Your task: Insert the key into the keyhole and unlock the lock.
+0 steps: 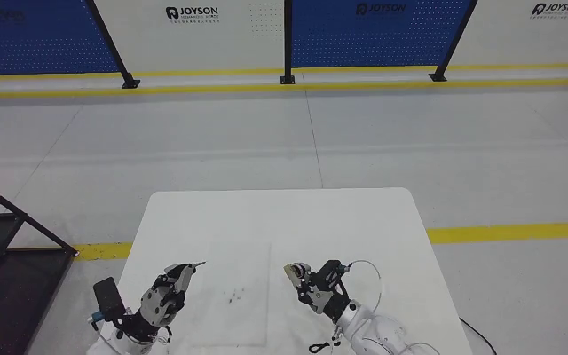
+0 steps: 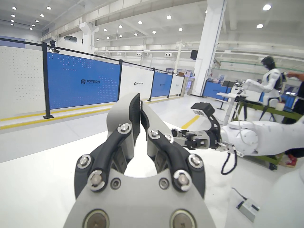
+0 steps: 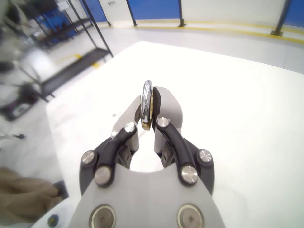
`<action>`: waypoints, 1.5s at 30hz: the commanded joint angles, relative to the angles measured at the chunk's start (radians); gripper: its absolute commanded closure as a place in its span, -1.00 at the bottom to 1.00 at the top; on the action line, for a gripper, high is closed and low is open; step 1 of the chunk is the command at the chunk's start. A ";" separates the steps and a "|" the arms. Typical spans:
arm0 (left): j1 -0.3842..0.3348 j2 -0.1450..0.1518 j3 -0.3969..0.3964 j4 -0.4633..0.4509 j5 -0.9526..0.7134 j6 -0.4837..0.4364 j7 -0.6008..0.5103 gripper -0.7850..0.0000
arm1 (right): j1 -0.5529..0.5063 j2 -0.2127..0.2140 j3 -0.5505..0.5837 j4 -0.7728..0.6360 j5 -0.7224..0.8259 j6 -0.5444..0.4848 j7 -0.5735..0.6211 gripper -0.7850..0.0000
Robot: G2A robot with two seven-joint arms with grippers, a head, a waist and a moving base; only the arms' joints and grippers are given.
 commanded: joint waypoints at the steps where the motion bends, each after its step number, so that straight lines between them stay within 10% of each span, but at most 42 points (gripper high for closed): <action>1: -0.018 -0.002 0.025 0.012 -0.046 -0.033 -0.011 1.00 | -0.010 0.004 0.016 -0.014 0.042 -0.045 -0.018 1.00; 29: -0.082 -0.011 0.112 0.032 -0.217 -0.045 -0.150 1.00 | -0.054 0.016 0.039 -0.086 -0.013 -0.080 -0.099 1.00; 45: -0.160 -0.044 0.248 0.072 -0.441 -0.086 -0.105 1.00 | 0.151 -0.051 -0.182 0.005 0.444 -0.278 -0.273 1.00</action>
